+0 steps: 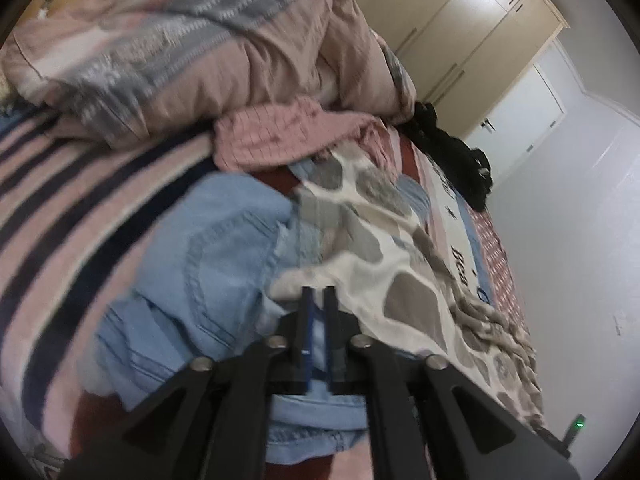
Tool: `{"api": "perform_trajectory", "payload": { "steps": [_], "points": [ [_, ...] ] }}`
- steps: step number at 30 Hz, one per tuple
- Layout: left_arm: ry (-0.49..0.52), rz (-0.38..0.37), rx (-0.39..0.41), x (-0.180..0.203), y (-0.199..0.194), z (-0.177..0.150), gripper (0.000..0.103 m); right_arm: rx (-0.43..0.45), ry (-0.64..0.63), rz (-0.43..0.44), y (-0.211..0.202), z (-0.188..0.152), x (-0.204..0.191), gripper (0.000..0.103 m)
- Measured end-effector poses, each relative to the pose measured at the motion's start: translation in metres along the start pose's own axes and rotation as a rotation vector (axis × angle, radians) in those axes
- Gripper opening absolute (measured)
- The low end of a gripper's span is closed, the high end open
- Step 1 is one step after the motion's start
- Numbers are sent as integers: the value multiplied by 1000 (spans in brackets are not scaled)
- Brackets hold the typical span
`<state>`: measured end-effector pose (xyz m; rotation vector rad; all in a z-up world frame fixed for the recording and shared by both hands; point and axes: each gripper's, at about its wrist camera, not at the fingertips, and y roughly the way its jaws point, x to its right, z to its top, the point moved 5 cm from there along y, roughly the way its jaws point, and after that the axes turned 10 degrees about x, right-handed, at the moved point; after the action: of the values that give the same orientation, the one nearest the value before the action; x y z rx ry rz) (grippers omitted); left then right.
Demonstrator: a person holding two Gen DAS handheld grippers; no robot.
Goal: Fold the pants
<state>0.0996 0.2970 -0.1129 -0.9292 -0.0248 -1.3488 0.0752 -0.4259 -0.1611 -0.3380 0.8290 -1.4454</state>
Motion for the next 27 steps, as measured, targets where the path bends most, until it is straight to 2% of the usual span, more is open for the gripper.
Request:
{"api": "perform_trajectory", "payload": {
  "steps": [2, 5, 7, 9, 12, 14, 15, 18, 21, 22, 24, 27],
  "points": [
    [12, -18, -10, 9, 4, -1, 19, -20, -16, -4, 4, -6, -4, 16],
    [66, -46, 5, 35, 7, 9, 47, -33, -54, 1, -3, -7, -10, 33],
    [111, -74, 19, 58, 12, 21, 58, -31, -92, -22, -12, -3, -13, 36],
    [153, -79, 23, 75, 22, 32, 61, -27, -110, -23, -22, 4, -14, 44],
    [203, -78, 15, 94, 44, 44, 65, -7, -105, -3, -34, 23, -13, 48],
    [243, -57, 1, 106, 69, 55, 71, 14, -108, -2, -38, 40, -11, 51],
    [252, -51, -4, 108, 78, 57, 72, 28, -120, -12, -37, 50, -10, 56],
    [290, -28, -51, 114, 113, 65, 73, 63, -159, -36, -29, 83, -5, 60],
    [266, -5, -104, 107, 142, 67, 73, 63, -134, -28, -10, 111, 7, 60],
    [227, 1, -122, 100, 147, 65, 73, 56, -124, -28, -2, 116, 12, 60],
    [182, -29, -124, 93, 140, 53, 73, 39, -105, -44, 8, 116, 20, 60],
    [184, -73, -109, 89, 109, 31, 73, 17, -91, -12, 11, 88, 19, 60]
  ]
}}
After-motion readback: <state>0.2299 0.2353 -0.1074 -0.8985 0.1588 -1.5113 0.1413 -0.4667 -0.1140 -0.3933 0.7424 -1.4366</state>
